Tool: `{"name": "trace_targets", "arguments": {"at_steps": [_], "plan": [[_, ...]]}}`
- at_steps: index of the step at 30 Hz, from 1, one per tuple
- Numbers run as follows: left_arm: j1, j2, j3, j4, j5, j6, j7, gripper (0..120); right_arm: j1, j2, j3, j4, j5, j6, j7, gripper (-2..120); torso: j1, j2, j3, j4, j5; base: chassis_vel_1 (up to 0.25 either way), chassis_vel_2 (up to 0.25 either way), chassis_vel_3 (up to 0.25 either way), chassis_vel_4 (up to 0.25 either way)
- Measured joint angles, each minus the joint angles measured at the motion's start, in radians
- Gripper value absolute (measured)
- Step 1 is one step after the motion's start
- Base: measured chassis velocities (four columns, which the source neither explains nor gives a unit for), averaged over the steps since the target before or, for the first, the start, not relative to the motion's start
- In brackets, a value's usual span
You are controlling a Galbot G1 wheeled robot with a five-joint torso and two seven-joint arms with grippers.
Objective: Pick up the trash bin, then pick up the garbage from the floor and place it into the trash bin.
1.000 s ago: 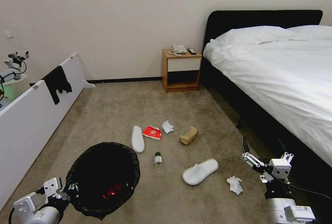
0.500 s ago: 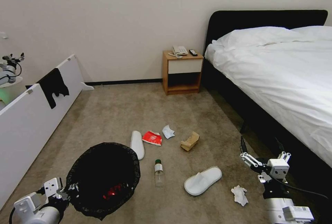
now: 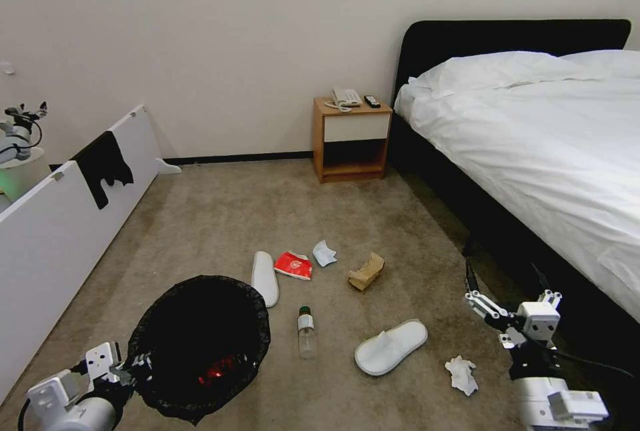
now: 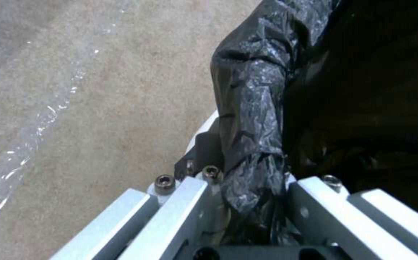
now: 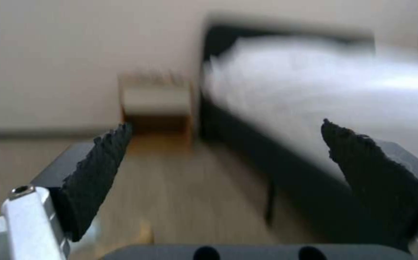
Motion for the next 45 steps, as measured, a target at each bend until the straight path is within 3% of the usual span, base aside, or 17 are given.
{"name": "trace_targets", "arguments": {"at_steps": [1, 3, 6, 7, 9, 10, 11, 18, 24, 45], "plan": [[-0.001, 0.002, -0.001, 0.006, 0.0, 0.0, 0.0, 1, -0.011, -0.038, 0.002, 0.015, 0.083, -0.087, 0.052, 100, 0.0, 0.0, 0.0, -0.0002, -0.0003, 0.0, 0.0, 0.0, 0.0], [-0.002, 0.003, -0.001, 0.009, 0.0, 0.0, 0.001, 1, -0.013, -0.052, 0.002, 0.019, 0.112, -0.118, 0.073, 100, 0.0, 0.0, 0.0, -0.0001, -0.0003, 0.0, 0.0, 0.0, 0.0], [-0.009, 0.007, -0.001, 0.025, 0.001, 0.0, 0.003, 1, -0.026, -0.153, -0.014, 0.062, 0.338, -0.393, 0.213, 100, 0.0, 0.0, 0.0, 0.0, -0.0002, 0.0, 0.0, 0.0, 0.0], [-0.009, 0.007, -0.001, 0.025, 0.001, 0.0, 0.003, 1, -0.026, -0.153, -0.014, 0.062, 0.338, -0.393, 0.213, 100, 0.0, 0.0, 0.0, 0.0, -0.0002, 0.0, 0.0, 0.0, 0.0], [-0.01, 0.009, -0.001, 0.03, 0.002, 0.0, 0.005, 1, -0.011, -0.176, -0.033, 0.075, 0.451, -0.516, 0.266, 100, 0.0, 0.0, 0.0, 0.0, -0.0002, 0.0, 0.0, 0.0, 0.0], [-0.01, 0.009, -0.001, 0.03, 0.002, 0.0, 0.005, 1, -0.011, -0.176, -0.033, 0.075, 0.451, -0.516, 0.266, 100, 0.0, 0.0, 0.0, 0.0, -0.0002, 0.0, 0.0, 0.0, 0.0], [-0.01, 0.01, -0.001, 0.032, 0.002, 0.0, 0.005, 1, 0.002, -0.185, -0.042, 0.077, 0.51, -0.585, 0.292, 100, 0.0, 0.0, 0.0, 0.0, -0.0001, 0.0, 0.0, 0.0, 0.0], [-0.015, 0.01, 0.0, 0.043, 0.002, 0.0, 0.007, 1, 0.045, -0.214, -0.061, 0.033, 0.637, -0.757, 0.34, 100, 0.0, 0.0, 0.0, 0.0, -0.0002, 0.0, 0.0, 0.0, 0.0], [-0.02, 0.007, 0.002, 0.054, 0.004, 0.0, 0.008, 1, 0.079, -0.216, -0.075, -0.033, 0.667, -0.815, 0.348, 100, 0.0, 0.0, 0.0, 0.0, -0.0003, 0.0, 0.0, 0.0, 0.0], [-0.021, -0.012, 0.003, 0.067, 0.017, 0.0, 0.015, 1, 0.298, -0.174, -0.181, -0.463, 0.614, -0.803, 0.234, 100, 0.0, 0.0, 0.0, 0.0, -0.0001, 0.0, 0.0, 0.0, 0.0]]}}
